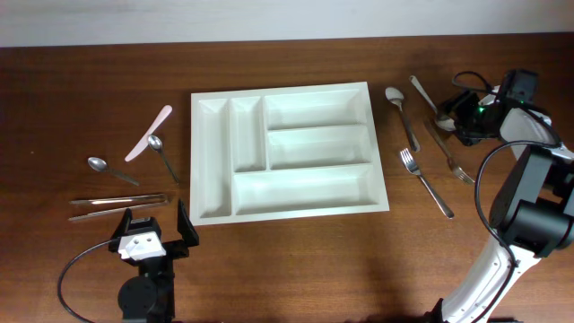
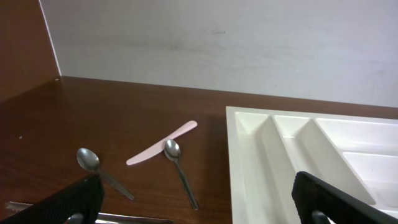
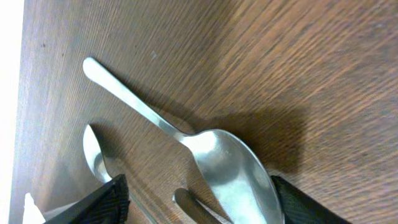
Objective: Pack container
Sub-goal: 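Move the right gripper to the large spoon at the top right, then lower the right gripper and grasp the large spoon's bowl, then carry the spoon left over the tray's top compartment and release, then move the right gripper back to the second spoon at right, then lower the right gripper and grasp the second spoon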
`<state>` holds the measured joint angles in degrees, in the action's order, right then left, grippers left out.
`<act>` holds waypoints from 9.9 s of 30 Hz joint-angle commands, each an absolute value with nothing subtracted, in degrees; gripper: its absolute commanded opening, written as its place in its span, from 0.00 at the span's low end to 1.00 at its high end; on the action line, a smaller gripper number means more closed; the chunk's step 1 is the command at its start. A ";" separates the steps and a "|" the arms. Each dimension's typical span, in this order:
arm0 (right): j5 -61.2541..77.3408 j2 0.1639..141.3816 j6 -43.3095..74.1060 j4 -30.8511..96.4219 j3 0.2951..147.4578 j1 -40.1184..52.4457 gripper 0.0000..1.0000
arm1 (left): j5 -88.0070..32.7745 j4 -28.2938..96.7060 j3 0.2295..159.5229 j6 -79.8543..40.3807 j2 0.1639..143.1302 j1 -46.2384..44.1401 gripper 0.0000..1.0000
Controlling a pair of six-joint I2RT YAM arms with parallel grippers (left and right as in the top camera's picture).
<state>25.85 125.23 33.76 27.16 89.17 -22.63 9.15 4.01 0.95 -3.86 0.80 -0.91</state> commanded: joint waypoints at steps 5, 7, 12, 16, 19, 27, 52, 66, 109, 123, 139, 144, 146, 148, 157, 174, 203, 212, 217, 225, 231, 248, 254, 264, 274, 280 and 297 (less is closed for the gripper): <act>26.11 125.97 34.20 27.44 90.00 -22.61 0.55 | 8.56 3.88 0.51 -2.94 0.30 -1.08 0.99; 26.11 125.97 34.20 27.42 90.00 -22.61 0.52 | 8.56 3.88 0.54 -2.94 0.30 -1.08 0.99; 25.04 125.97 34.20 27.86 90.00 -22.61 0.40 | 8.56 3.88 0.51 -2.94 0.30 -1.08 0.99; 24.82 125.97 34.17 28.03 90.00 -22.61 0.31 | 8.56 3.88 0.51 -2.94 0.30 -1.08 0.99; 24.80 125.97 34.15 28.05 90.00 -22.61 0.25 | 8.56 3.88 0.51 -2.94 0.30 -1.08 0.99; 24.60 125.97 34.15 28.05 90.00 -22.61 0.09 | 8.56 3.88 0.51 -2.94 0.30 -1.08 0.99; 28.10 125.97 42.33 18.96 82.37 -22.46 0.27 | 8.56 3.88 0.51 -2.94 0.30 -1.08 0.99; 28.93 125.97 42.76 15.33 81.97 -20.97 0.27 | 8.56 3.88 0.51 -2.94 0.30 -1.08 0.99; 31.20 125.71 43.42 11.55 83.70 -19.25 0.04 | 8.56 3.88 0.51 -2.94 0.30 -1.08 0.99; 35.86 122.48 41.25 14.02 84.36 -19.25 0.04 | 8.56 3.88 0.54 -2.94 0.30 -1.08 0.99; 38.76 122.06 33.69 24.03 98.39 -19.07 0.04 | 8.56 3.88 0.54 -2.94 0.32 -1.08 0.99; 43.44 122.06 30.44 26.81 101.12 -18.35 0.04 | 8.56 3.88 0.54 -2.94 0.30 -1.08 0.99; 45.17 122.06 29.10 28.29 101.27 -17.65 0.04 | 8.56 3.88 0.54 -2.94 0.32 -1.08 0.99; 46.70 122.06 26.94 30.33 101.27 -16.73 0.04 | 8.56 3.88 0.54 -2.94 0.30 -1.08 0.99; 47.42 122.06 14.90 40.99 101.27 -10.52 0.04 | 8.56 3.88 0.54 -2.94 0.30 -1.08 0.99; 42.30 122.21 -5.82 50.37 101.25 -2.92 0.04 | 8.56 3.88 0.54 -2.94 0.30 -1.08 0.99; 37.50 122.30 -4.03 44.56 101.27 -2.55 0.63 | 8.56 3.88 0.54 -2.94 0.30 -1.08 0.99; 18.37 122.30 -4.25 46.96 102.08 -2.76 0.63 | 8.56 3.88 0.54 -2.94 0.32 -1.08 0.99; 13.06 122.30 -4.23 46.87 103.55 -2.94 0.63 | 8.56 3.88 0.54 -2.94 0.32 -1.08 0.99; 6.17 122.39 -4.05 43.83 104.68 -4.40 0.63 | 8.56 3.88 0.54 -2.94 0.30 -1.08 0.99; 3.22 124.18 -4.05 43.24 104.68 -5.67 0.62 | 8.56 3.88 0.54 -2.94 0.30 -1.08 0.99; 8.43 129.80 -3.99 42.54 104.68 -5.65 0.59 | 8.56 3.88 0.54 -2.94 0.32 -1.08 0.99; 8.69 130.67 -3.99 41.47 104.68 -5.58 0.59 | 8.56 3.88 0.54 -2.94 0.32 -1.08 0.99; 9.06 133.14 -2.52 40.42 104.68 -5.17 0.59 | 8.56 3.88 0.54 -2.94 0.32 -1.08 0.99; 10.11 133.58 -1.85 40.60 104.68 -5.15 0.48 | 8.56 3.88 0.54 -2.94 0.30 -1.08 0.99; 10.35 133.64 -0.73 40.91 104.29 -5.15 0.34 | 8.56 3.88 0.54 -2.94 0.30 -1.08 0.99; 10.31 135.92 -0.82 45.23 104.14 -5.17 0.09 | 8.56 3.88 0.54 -2.94 0.30 -1.08 0.99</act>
<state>9.54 133.36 -1.41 44.56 103.98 -5.54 9.15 4.01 0.95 -3.86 0.80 -0.91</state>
